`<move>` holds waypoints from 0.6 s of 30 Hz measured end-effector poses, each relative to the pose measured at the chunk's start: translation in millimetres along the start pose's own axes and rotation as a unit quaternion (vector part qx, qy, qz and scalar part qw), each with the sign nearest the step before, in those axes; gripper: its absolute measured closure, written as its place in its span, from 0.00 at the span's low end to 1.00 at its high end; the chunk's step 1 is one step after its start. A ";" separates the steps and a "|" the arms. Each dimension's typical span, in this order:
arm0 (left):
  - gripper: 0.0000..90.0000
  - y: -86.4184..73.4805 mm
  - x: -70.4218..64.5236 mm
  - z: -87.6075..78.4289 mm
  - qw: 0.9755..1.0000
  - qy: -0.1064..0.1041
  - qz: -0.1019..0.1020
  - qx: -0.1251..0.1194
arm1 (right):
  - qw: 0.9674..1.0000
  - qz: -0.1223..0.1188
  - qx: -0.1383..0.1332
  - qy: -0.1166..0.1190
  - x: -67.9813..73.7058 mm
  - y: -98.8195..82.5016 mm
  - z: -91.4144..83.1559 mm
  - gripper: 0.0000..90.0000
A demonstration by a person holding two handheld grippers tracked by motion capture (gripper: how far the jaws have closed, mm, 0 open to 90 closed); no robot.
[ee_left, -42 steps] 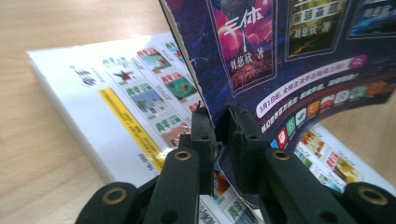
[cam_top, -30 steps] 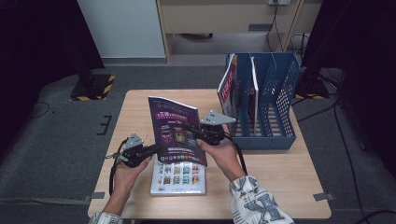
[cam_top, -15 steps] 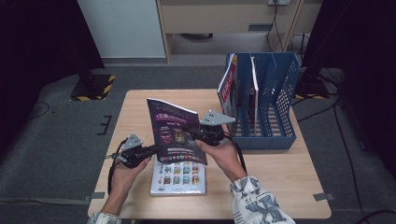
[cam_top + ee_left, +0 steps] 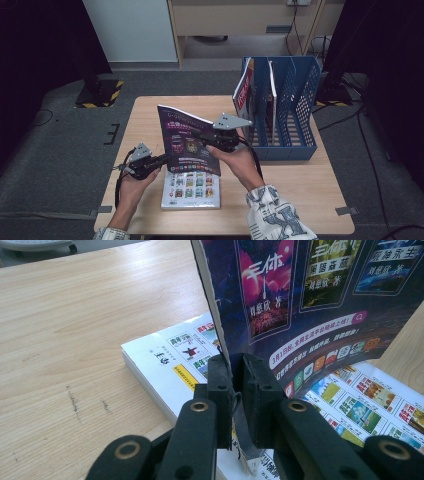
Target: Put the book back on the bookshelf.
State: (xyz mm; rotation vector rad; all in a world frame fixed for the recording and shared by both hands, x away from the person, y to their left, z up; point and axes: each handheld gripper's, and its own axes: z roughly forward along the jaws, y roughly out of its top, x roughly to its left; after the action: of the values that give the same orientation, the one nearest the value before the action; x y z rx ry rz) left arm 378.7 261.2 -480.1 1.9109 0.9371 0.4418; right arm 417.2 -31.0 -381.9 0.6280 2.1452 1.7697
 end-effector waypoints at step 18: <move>0.92 0.6 -1.4 -0.4 1.000 -0.002 0.004 -0.006 | 1.000 -0.002 -0.015 0.018 1.7 12.9 2.4 0.79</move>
State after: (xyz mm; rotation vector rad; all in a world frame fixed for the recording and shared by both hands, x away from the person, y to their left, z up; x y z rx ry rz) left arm 377.8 260.3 -479.3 1.9050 0.9224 0.4480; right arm 418.8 -26.2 -369.7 0.5878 2.1378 1.8202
